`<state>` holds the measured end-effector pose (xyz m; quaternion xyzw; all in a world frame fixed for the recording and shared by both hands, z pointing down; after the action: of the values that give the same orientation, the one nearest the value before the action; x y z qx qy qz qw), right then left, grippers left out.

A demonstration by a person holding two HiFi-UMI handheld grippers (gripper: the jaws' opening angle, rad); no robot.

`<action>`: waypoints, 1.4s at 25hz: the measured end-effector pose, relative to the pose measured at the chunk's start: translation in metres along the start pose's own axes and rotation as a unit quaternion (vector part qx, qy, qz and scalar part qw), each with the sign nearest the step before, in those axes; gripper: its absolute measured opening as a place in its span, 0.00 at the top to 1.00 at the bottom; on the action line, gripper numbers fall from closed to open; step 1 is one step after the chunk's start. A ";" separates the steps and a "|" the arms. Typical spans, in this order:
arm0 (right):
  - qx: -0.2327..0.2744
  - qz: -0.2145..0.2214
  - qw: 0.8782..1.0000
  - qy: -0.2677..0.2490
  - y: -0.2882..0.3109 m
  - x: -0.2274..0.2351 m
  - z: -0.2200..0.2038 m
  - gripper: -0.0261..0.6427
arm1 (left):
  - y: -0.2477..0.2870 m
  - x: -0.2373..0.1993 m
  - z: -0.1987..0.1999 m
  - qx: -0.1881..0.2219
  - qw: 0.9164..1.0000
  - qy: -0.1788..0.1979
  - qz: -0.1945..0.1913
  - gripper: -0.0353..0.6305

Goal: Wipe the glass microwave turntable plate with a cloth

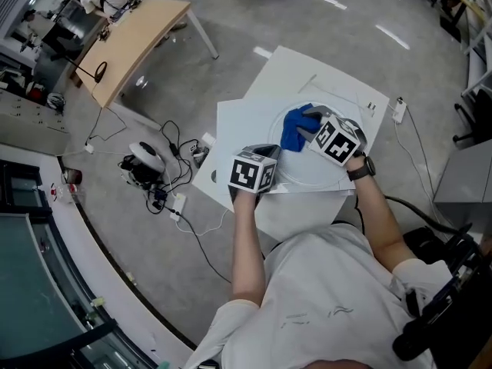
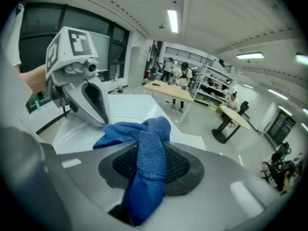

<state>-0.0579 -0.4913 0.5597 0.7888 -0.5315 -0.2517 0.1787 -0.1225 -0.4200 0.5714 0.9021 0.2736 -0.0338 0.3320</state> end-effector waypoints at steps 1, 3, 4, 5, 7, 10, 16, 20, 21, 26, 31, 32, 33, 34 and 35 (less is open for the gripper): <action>-0.013 -0.024 1.000 0.001 -0.006 0.015 -0.008 0.78 | 0.001 0.000 0.000 0.000 1.000 -0.002 0.000 0.95; -0.040 -0.059 0.997 0.012 -0.027 0.038 -0.029 0.78 | 0.005 0.002 0.000 0.001 1.000 -0.008 -0.005 0.95; -0.048 -0.067 0.996 0.024 -0.039 0.044 -0.041 0.78 | 0.007 0.005 -0.002 0.001 1.000 -0.009 -0.011 0.95; -0.053 -0.067 0.996 0.036 -0.052 0.045 -0.050 0.78 | 0.007 0.006 -0.002 0.001 1.000 -0.009 -0.013 0.95; -0.060 -0.052 0.996 0.048 -0.073 0.036 -0.062 0.77 | 0.004 0.004 -0.001 0.001 1.000 -0.006 -0.003 0.95; -0.078 -0.004 0.997 0.021 -0.090 0.001 -0.062 0.78 | -0.001 -0.001 0.000 -0.001 1.000 -0.004 0.006 0.95; -0.042 0.114 0.992 -0.021 -0.065 -0.079 -0.022 0.78 | 0.004 -0.001 0.000 -0.001 1.000 -0.004 0.001 0.95; -0.002 0.123 0.992 -0.031 -0.030 -0.091 0.002 0.78 | 0.003 -0.003 0.000 0.002 1.000 -0.008 0.005 0.95; 0.008 0.115 0.993 -0.026 -0.023 -0.087 0.005 0.77 | 0.005 -0.002 -0.002 0.003 1.000 -0.010 0.001 0.95; 0.015 0.040 0.999 -0.009 -0.012 -0.041 0.004 0.77 | 0.003 -0.005 0.003 0.003 1.000 -0.010 0.009 0.95; -0.005 -0.021 1.000 0.006 -0.034 -0.008 -0.020 0.78 | 0.005 -0.003 0.002 0.004 1.000 -0.007 0.005 0.95; -0.006 -0.027 1.000 0.008 -0.038 -0.007 -0.023 0.78 | 0.007 -0.003 0.001 0.005 1.000 -0.007 0.001 0.95; -0.006 -0.033 0.999 0.009 -0.043 -0.007 -0.025 0.78 | 0.007 -0.003 0.001 0.005 1.000 -0.008 0.000 0.95; -0.006 -0.040 0.999 0.009 -0.046 -0.008 -0.028 0.78 | 0.008 -0.003 0.000 0.005 1.000 -0.009 0.000 0.95; -0.005 -0.048 0.999 0.008 -0.049 -0.009 -0.029 0.78 | 0.009 -0.003 0.000 0.005 1.000 -0.010 -0.001 0.95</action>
<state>-0.0071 -0.4644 0.5587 0.8142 -0.4905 -0.2567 0.1748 -0.1202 -0.4266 0.5772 0.9032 0.2712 -0.0442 0.3298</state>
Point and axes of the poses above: the fingertips, and each gripper's own axes: y forward along the fingers, x to its right, z out of its top, the point moved 2 cm from there along -y, backward along the fingers, and after that the axes turned 11 degrees about x, right-handed, at the moved point
